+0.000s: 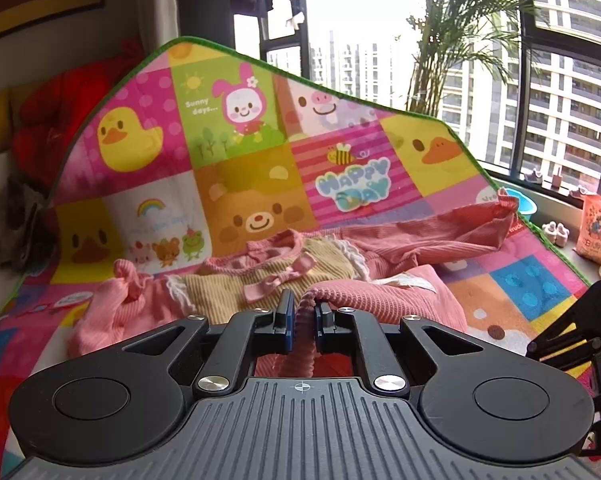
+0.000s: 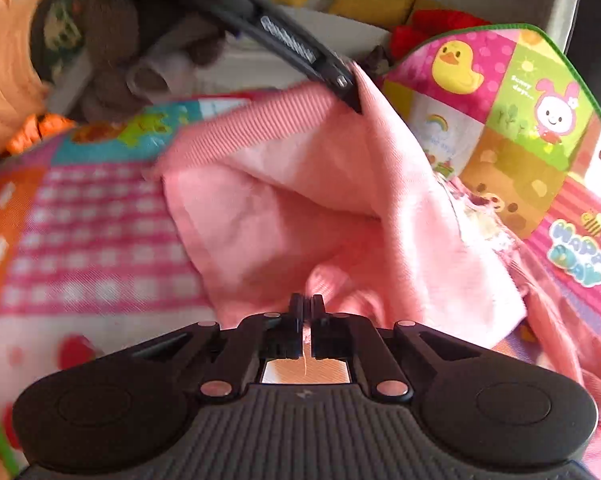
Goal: Fold clothes
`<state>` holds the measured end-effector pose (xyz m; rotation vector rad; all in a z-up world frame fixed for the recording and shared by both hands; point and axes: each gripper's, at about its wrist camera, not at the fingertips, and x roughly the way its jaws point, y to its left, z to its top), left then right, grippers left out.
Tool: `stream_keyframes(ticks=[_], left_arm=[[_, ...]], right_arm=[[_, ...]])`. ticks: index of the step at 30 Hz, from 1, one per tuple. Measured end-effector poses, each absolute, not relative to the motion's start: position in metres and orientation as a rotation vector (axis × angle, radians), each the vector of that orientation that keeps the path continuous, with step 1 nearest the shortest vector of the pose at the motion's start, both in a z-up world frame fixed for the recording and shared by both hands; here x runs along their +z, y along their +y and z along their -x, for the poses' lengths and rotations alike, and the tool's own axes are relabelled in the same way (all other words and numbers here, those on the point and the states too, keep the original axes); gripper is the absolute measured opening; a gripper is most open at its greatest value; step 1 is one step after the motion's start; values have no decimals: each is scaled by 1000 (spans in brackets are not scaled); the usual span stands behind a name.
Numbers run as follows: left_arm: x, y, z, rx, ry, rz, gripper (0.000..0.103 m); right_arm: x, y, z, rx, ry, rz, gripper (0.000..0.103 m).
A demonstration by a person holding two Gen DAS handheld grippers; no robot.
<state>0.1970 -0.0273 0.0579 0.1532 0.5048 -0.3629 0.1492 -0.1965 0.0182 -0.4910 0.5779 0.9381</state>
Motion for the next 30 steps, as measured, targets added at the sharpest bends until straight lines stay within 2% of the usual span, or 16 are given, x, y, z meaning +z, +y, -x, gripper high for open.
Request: stream_keyframes(ticks=[6, 8, 10, 11, 13, 15, 17, 20, 22, 23, 25, 27, 29, 30], left_arm=[[59, -27, -194, -374, 504, -150, 11], [56, -24, -191, -377, 510, -152, 11], [53, -22, -185, -384, 520, -147, 11], [51, -21, -181, -390, 522, -149, 12], [45, -19, -168, -408, 520, -165, 17], [38, -20, -154, -416, 515, -199, 23], [30, -18, -142, -413, 528, -226, 29], [18, -14, -125, -406, 558, -263, 43], [9, -11, -114, -402, 577, -287, 48], [5, -9, -108, -399, 587, -299, 50], [-1, -1, -97, -358, 595, -329, 53], [-6, 11, -86, -300, 598, -344, 56], [-7, 21, -77, -277, 605, -335, 62], [-8, 25, -73, -271, 609, -335, 70]], right_arm=[[22, -173, -119, 1148, 558, 474, 4], [26, -176, -108, 1179, 523, 494, 11], [31, -183, -103, 1141, 472, 512, 35], [33, -188, -101, 1073, 433, 535, 39], [31, -193, -96, 876, 319, 635, 62], [16, -194, -99, 725, 256, 748, 72], [0, -194, -106, 626, 243, 822, 73], [-18, -197, -123, 562, 307, 803, 69], [-15, -208, -128, 530, 326, 743, 50], [-11, -216, -127, 515, 329, 705, 46], [-4, -232, -123, 476, 330, 639, 29], [0, -249, -117, 442, 347, 616, 27], [1, -264, -111, 411, 367, 597, 27], [-1, -269, -109, 402, 385, 597, 27]])
